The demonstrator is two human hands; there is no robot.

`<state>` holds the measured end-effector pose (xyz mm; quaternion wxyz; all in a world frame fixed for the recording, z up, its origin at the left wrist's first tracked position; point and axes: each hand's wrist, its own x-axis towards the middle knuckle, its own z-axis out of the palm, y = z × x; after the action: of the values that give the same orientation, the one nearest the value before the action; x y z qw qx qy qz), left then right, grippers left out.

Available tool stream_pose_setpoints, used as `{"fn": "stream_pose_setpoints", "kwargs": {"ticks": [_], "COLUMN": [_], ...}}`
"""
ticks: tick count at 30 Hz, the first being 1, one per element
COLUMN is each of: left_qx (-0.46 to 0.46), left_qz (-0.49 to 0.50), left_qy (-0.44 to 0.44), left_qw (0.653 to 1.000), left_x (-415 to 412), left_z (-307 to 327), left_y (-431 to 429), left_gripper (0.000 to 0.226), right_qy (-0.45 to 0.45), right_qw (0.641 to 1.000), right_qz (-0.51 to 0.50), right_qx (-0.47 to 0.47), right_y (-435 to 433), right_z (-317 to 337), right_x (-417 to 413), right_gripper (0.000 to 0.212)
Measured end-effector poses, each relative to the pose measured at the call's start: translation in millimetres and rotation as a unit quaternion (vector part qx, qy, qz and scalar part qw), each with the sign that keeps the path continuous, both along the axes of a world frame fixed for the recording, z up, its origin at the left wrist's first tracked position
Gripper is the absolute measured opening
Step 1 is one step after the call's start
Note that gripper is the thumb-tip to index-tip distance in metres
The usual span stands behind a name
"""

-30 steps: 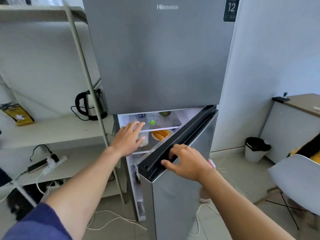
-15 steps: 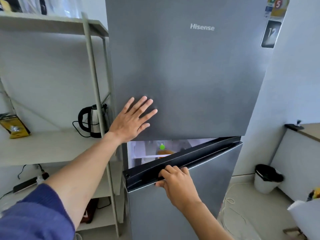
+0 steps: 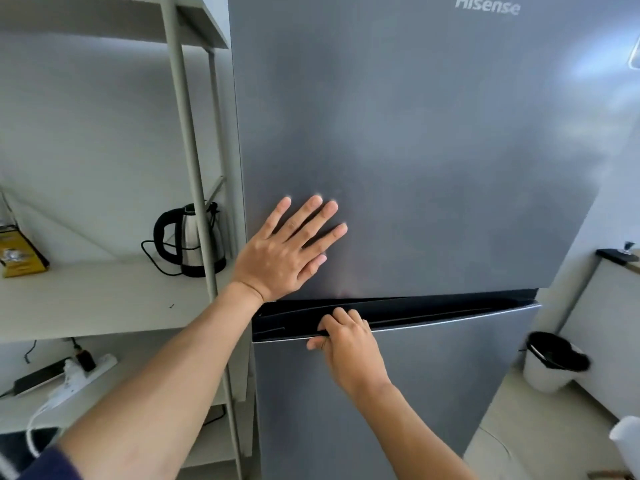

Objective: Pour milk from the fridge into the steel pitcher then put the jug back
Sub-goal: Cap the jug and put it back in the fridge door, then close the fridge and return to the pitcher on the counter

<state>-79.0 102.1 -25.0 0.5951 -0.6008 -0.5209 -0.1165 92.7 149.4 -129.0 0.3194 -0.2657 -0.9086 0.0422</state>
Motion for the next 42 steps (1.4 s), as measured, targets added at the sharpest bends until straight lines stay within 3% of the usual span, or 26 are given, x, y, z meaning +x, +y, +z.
{"fn": "stream_pose_setpoints", "kwargs": {"ticks": [17,22,26,27,29,32,37,42], "left_qx": [0.012,0.002,0.022,-0.014,-0.118,-0.236,-0.358,-0.426], "left_qz": [0.014,0.016,-0.022,-0.042,-0.087,-0.075,-0.134,-0.248], "left_qy": [-0.004,-0.045,-0.186,-0.200,-0.224,-0.316,-0.328,-0.248], "left_qw": [1.000,0.999,0.982,0.979,0.964,0.916,0.864,0.834], "left_x": [2,13,66,82,120,182,312,480], "left_z": [-1,-2,-21,-27,-37,-41,-35,-28], "left_y": [0,-2,12,15,22,34,60,59], "left_gripper": [0.054,0.053,0.036,0.028,0.043,0.045,0.050,0.045], "right_qy": [0.007,-0.092,-0.055,-0.046,-0.051,-0.055,-0.064,-0.067], "right_qw": [0.999,0.992,0.995,0.994,0.988,0.969,0.932,0.878], "right_qz": [-0.024,0.038,-0.011,-0.047,-0.128,-0.233,-0.353,-0.469], "right_qx": [-0.020,-0.082,-0.085,-0.084,-0.071,-0.055,-0.041,-0.069], "right_y": [14,6,8,10,18,27,16,-39], "right_z": [2,14,25,29,39,56,71,69], "right_x": [-26,4,65,82,128,205,346,510], "right_gripper": [0.023,0.049,0.038,0.038,0.041,0.045,0.043,0.038]}}
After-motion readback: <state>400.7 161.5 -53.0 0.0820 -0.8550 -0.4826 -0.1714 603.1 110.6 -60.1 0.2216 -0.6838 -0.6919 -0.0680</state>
